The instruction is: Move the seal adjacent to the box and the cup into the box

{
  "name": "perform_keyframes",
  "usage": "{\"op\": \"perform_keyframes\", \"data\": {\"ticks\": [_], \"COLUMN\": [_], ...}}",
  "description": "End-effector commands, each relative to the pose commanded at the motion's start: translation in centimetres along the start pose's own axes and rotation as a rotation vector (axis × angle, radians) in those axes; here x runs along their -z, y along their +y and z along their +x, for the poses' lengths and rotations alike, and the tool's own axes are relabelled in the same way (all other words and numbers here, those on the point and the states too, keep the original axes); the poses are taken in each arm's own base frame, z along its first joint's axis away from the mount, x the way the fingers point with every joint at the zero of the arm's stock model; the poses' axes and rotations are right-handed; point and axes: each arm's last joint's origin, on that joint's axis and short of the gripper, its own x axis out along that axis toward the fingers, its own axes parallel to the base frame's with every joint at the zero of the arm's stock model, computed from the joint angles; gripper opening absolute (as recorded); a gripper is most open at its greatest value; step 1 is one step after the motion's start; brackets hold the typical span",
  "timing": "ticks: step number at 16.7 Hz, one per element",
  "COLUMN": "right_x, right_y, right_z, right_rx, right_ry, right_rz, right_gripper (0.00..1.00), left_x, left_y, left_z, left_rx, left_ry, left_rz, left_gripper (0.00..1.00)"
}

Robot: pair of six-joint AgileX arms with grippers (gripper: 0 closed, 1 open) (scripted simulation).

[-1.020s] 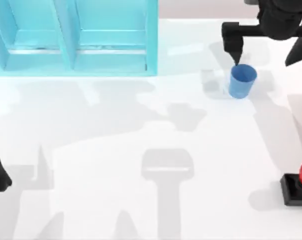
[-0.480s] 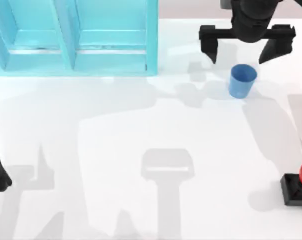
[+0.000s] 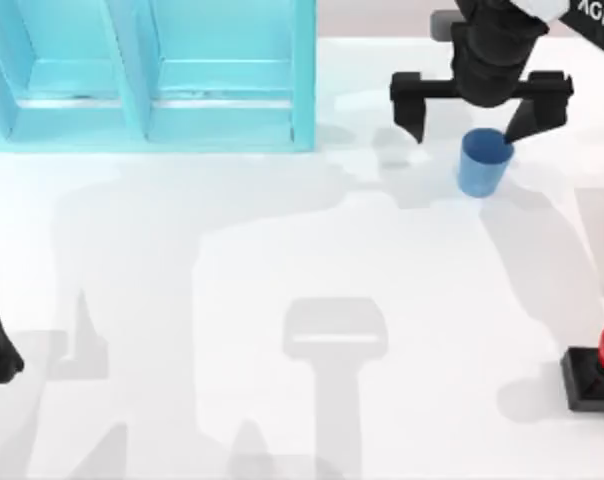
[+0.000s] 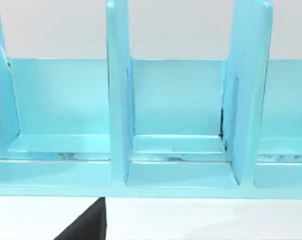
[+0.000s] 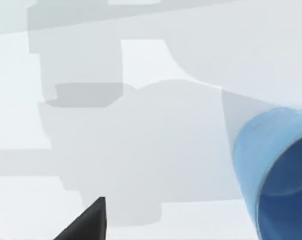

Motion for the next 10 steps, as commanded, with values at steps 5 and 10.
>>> {"op": "perform_keyframes", "data": {"ticks": [5, 10], "right_x": [0.2, 0.2], "right_y": [0.0, 0.0], "right_z": [3.9, 3.9], "right_rx": [0.000, 0.000], "right_ry": [0.000, 0.000], "right_rz": [0.000, 0.000], "right_gripper": [1.00, 0.92], "left_x": [0.0, 0.0], "left_y": [0.0, 0.0], "left_z": [0.0, 0.0], "left_rx": [0.000, 0.000], "left_ry": [0.000, 0.000], "left_rz": [0.000, 0.000], "left_gripper": [1.00, 1.00]}}
